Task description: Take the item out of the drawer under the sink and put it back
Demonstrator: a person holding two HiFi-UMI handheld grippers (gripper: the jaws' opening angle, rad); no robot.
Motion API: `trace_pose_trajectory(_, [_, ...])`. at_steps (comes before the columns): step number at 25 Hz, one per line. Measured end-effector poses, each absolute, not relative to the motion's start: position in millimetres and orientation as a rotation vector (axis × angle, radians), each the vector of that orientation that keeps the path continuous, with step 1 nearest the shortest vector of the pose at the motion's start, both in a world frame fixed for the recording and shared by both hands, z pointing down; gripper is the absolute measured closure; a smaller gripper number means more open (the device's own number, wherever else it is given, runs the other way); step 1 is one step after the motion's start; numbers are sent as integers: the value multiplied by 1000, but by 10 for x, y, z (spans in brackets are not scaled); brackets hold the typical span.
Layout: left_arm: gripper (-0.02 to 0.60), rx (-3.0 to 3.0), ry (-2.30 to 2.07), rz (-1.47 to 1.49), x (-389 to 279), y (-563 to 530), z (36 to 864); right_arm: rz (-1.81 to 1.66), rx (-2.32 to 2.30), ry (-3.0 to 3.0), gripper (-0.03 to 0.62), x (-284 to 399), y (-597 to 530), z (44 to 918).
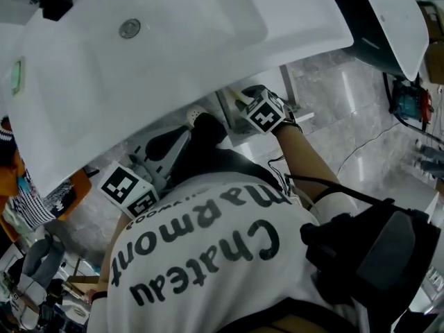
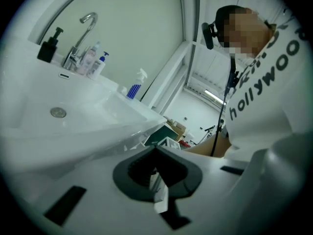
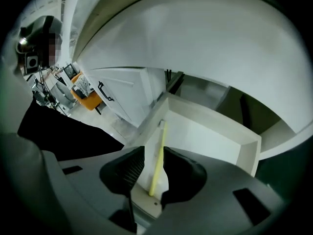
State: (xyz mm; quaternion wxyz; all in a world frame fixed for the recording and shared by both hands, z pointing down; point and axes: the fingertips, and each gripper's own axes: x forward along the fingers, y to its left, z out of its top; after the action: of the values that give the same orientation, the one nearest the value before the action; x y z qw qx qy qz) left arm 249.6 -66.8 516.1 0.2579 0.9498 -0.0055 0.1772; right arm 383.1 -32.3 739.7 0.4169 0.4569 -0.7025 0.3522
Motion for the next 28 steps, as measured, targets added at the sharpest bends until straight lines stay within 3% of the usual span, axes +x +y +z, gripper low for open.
trace_pose_trajectory(22, [574, 2577, -241, 441, 2030, -803, 5498, 997, 1142, -1559, 466, 3981, -329, 8084])
trace_pose_trajectory(28, [574, 2563, -238, 446, 2051, -828, 5503, 982, 1184, -1551, 533, 4060, -386, 8074])
